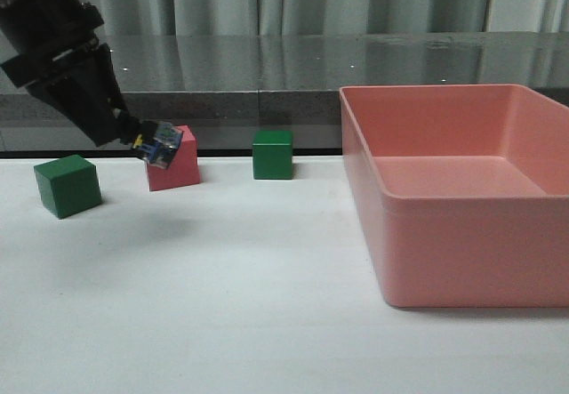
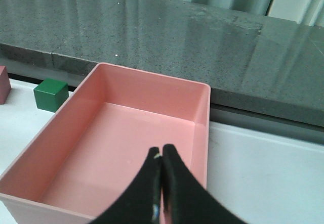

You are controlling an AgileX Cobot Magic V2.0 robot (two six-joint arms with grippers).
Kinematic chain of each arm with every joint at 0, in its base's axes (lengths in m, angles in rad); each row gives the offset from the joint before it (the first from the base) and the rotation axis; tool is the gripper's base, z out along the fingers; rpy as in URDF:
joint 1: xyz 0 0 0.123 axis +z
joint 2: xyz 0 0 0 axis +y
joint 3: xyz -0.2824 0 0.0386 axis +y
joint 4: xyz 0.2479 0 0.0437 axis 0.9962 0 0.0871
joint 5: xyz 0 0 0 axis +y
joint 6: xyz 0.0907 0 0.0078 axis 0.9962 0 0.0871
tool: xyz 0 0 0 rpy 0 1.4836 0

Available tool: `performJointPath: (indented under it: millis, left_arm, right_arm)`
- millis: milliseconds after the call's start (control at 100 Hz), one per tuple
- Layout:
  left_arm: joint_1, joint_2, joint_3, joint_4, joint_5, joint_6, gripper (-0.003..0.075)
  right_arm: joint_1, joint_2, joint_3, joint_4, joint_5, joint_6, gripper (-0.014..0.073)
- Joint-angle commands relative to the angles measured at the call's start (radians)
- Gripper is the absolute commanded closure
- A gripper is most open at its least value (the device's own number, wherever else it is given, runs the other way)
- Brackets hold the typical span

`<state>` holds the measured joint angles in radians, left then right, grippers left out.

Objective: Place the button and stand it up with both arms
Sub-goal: 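Grasp the button's black body with the left gripper and lift, then rotate the button upright and lower it onto the table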

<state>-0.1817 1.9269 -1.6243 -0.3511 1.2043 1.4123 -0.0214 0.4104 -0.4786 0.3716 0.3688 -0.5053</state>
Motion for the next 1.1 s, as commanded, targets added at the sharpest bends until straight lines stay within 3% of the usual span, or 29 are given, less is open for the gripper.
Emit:
performJointPath:
  millis: [0, 150, 490, 1090]
  left_arm:
    - [-0.075, -0.074, -0.049, 0.200, 0.074, -0.139, 0.0740]
    - [-0.202, -0.076, -0.051, 0.441, 0.074, -0.272, 0.0740]
    - [-0.411, -0.074, -0.047, 0.725, 0.073, -0.276, 0.0739]
    - [-0.411, 0.009, -0.045, 0.743, 0.073, -0.274, 0.0739]
  right_arm:
    - [-0.007, 0.005, -0.026, 0.019, -0.078, -0.006, 0.0655]
    - [-0.007, 0.005, -0.026, 0.019, -0.078, -0.006, 0.0655]
    - [-0.007, 0.005, -0.026, 0.019, -0.078, -0.006, 0.0655]
    - [-0.007, 0.005, -0.026, 0.019, -0.078, -0.006, 0.0655]
